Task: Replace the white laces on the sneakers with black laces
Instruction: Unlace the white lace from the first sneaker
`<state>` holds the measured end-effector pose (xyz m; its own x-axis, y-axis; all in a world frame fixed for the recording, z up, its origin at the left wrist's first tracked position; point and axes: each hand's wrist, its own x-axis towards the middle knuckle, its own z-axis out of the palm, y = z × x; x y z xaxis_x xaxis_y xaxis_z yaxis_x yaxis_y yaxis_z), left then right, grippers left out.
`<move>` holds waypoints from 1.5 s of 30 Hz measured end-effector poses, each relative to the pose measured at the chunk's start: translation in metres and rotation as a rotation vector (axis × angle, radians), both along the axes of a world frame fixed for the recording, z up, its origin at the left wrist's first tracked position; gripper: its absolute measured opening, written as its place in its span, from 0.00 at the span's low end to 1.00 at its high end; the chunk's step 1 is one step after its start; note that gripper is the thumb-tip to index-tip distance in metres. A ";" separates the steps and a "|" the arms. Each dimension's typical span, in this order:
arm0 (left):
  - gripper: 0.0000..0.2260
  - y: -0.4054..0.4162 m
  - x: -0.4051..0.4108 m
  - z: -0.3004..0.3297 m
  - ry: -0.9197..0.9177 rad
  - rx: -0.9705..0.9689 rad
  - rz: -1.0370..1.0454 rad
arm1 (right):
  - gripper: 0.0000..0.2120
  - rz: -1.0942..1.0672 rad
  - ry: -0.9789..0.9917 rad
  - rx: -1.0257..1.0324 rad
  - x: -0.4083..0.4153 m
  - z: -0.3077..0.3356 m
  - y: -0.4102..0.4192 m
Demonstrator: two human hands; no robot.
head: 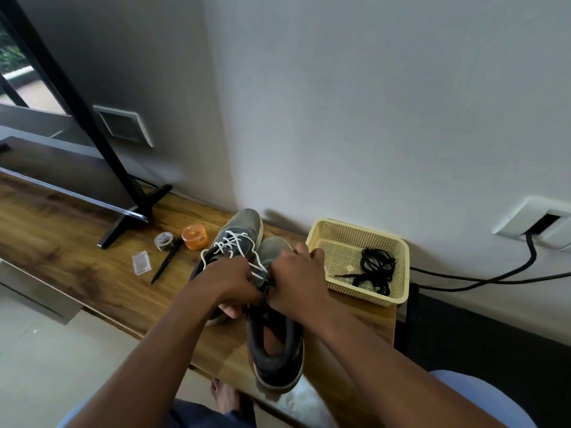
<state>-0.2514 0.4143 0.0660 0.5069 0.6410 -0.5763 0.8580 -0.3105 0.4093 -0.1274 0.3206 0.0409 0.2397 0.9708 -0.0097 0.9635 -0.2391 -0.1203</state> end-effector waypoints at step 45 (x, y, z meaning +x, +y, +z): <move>0.11 -0.020 0.019 -0.016 0.102 0.576 -0.042 | 0.06 -0.200 0.614 0.265 0.014 -0.007 0.002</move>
